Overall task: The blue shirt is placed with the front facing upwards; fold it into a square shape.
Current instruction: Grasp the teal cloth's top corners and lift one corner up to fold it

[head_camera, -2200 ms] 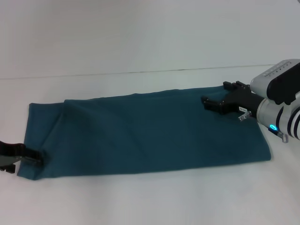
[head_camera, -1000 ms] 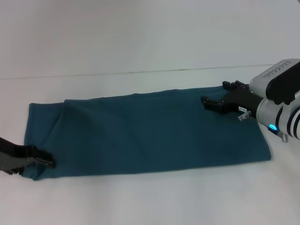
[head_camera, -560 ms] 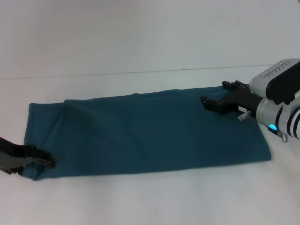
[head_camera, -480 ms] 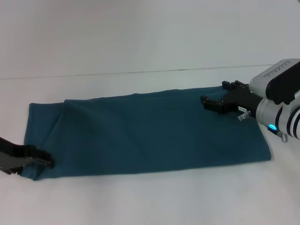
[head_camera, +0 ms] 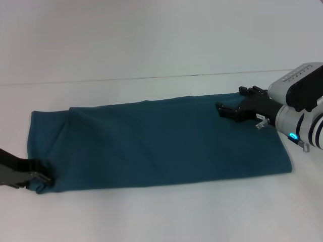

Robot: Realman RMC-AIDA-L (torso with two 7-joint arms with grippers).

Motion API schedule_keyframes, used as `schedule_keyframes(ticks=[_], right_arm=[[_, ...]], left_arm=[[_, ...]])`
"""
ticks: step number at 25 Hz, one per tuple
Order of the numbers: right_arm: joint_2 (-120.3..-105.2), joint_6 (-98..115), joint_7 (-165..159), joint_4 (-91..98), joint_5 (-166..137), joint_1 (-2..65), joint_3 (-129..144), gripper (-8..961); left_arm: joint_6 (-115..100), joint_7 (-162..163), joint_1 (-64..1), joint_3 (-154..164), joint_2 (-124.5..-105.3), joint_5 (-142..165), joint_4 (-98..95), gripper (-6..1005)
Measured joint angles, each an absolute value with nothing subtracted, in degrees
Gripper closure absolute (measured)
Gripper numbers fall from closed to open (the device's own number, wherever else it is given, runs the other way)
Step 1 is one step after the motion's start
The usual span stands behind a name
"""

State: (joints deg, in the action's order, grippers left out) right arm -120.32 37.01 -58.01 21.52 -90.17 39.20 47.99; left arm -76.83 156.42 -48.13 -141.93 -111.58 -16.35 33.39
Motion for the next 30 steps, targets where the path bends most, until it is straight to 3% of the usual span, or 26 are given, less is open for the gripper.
schedule_keyframes(ticks=[10, 21, 26, 30], right_arm=[[-120.32, 36.93, -58.01, 21.46, -90.17, 39.20, 47.99, 72], [-120.32, 36.97, -58.01, 20.82, -90.22, 39.11, 48.08, 73], [-120.35, 37.46, -58.10, 19.56, -90.27, 39.42, 49.87, 73], [-120.51, 37.53, -58.41, 18.98, -90.21, 40.24, 52.10, 73]], left_arm=[[-77.02, 156.48, -48.39, -142.05, -111.66, -16.40, 33.57, 765], [-80.26, 155.43, -47.25, -142.01, -111.88, -16.75, 35.89, 924], [-82.59, 154.92, -45.39, -142.27, -112.29, -17.19, 39.55, 937], [-85.39, 153.17, -44.10, -142.15, -113.78, -17.72, 44.12, 944]])
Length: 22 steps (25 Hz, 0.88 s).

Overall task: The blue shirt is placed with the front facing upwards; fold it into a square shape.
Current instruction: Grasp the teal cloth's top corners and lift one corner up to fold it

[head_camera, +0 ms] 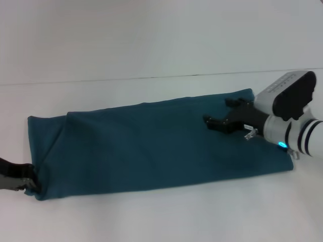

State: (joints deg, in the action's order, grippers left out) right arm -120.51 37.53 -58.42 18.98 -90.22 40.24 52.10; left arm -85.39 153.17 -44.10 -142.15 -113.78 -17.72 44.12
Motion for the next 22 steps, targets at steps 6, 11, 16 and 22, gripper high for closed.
schedule_keyframes(ticks=[6, 11, 16, 22], right_arm=[[-120.65, 38.28, -58.50, 17.86, -90.18, 42.28, 53.08, 73], [-120.67, 40.21, -58.51, 17.79, -90.17, 42.69, 53.23, 73], [-120.48, 42.09, -58.51, 18.10, -90.17, 42.47, 53.11, 73], [-120.30, 43.44, -58.22, 18.06, -90.38, 42.63, 53.51, 72]], left_arm=[[-87.68, 151.74, -42.93, -142.11, -114.97, -17.75, 47.71, 944], [-87.92, 150.68, -41.79, -142.41, -115.36, -18.11, 48.97, 943], [-89.12, 148.57, -40.00, -142.60, -116.24, -23.11, 52.96, 943], [-91.99, 146.40, -38.45, -142.77, -116.05, -32.40, 55.22, 945]])
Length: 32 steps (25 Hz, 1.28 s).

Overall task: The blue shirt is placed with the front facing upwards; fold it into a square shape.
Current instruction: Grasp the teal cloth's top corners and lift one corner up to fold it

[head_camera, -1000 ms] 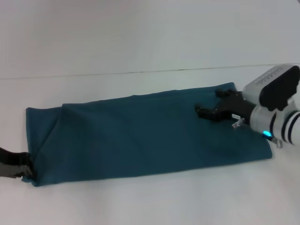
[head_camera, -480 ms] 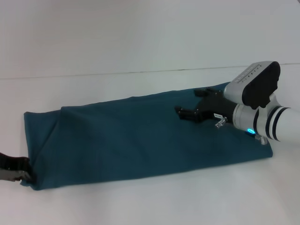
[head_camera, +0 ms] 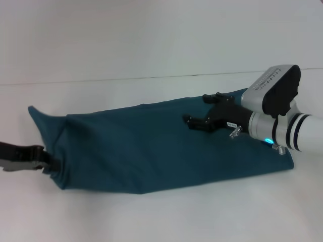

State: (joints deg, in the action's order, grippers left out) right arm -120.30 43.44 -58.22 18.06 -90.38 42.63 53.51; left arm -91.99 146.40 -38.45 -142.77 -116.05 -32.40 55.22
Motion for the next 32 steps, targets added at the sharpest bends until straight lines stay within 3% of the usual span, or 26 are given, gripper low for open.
schedule_keyframes(ticks=[32], right_arm=[[-121.55, 41.20, -55.54, 5.87, -88.63, 50.51, 63.99, 73]], left_arm=[[-100.68, 141.91, -35.37, -144.43, -115.51, -52.20, 59.10, 946]])
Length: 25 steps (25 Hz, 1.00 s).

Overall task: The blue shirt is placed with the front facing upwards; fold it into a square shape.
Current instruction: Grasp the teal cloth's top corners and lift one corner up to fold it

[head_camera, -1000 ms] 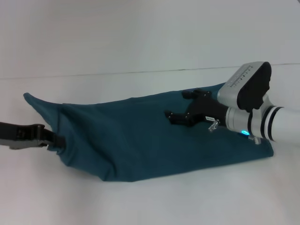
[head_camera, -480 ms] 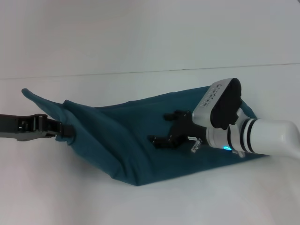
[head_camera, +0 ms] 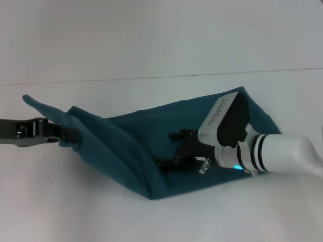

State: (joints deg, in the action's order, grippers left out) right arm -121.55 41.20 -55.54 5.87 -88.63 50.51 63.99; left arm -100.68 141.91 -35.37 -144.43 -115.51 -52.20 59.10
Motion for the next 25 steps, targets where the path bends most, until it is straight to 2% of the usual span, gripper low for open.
schedule_keyframes(ticks=[18, 25], right_arm=[[-121.59, 44.33, -55.07, 2.13, -87.60, 51.02, 65.47, 72], [-120.40, 46.97, -58.96, 12.21, -82.26, 45.22, 64.23, 71]], left_arm=[[-100.02, 140.70, -34.56, -145.20, -115.33, -52.30, 58.44, 946], [-100.01, 140.15, -33.86, -145.19, -115.62, -52.31, 58.44, 945]])
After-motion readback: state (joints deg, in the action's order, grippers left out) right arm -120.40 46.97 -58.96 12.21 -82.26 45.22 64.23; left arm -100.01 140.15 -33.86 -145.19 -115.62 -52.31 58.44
